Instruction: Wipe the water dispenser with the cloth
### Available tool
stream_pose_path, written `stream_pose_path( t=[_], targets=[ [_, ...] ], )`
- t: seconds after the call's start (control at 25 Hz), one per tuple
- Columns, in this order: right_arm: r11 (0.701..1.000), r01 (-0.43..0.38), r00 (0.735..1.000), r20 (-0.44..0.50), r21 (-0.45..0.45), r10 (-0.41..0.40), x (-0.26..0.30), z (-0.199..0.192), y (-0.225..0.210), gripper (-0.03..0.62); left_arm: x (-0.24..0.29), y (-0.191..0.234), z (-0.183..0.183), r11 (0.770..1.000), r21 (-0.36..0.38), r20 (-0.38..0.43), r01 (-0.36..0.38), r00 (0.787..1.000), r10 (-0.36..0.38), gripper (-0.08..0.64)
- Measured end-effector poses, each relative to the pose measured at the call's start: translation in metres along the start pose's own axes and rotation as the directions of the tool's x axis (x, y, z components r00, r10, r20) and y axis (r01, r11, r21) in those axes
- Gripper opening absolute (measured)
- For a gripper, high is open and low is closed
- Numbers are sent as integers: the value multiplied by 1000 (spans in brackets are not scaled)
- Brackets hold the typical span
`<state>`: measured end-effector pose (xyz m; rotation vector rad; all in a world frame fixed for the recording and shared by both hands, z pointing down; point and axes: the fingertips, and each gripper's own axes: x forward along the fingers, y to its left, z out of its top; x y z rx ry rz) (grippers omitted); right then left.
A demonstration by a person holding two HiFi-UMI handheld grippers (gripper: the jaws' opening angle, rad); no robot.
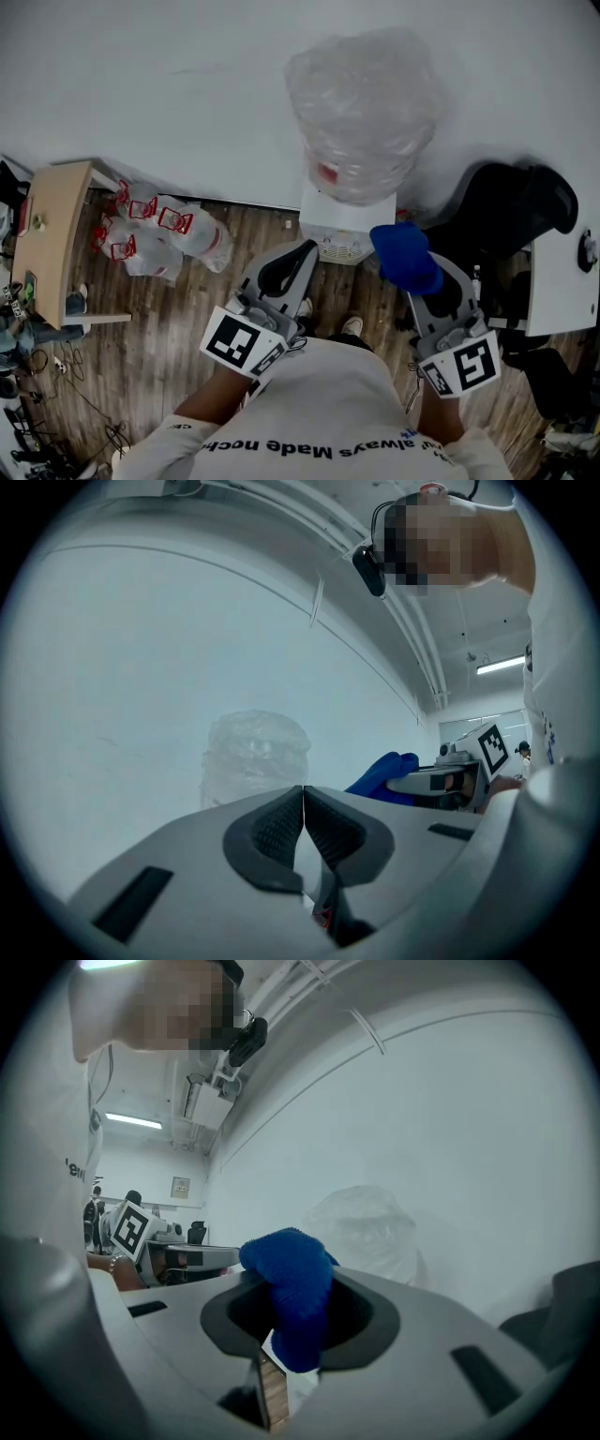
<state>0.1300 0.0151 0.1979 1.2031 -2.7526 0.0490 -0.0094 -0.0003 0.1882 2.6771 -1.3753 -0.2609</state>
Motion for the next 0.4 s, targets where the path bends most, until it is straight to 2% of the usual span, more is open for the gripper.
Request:
stream_pose_path(
  t=[0.4],
  targets=[
    [1000, -2, 1000, 0, 6, 2, 15, -3, -3, 114, 9, 12, -4, 1000, -5, -2, 4, 1000, -4, 21]
  ],
)
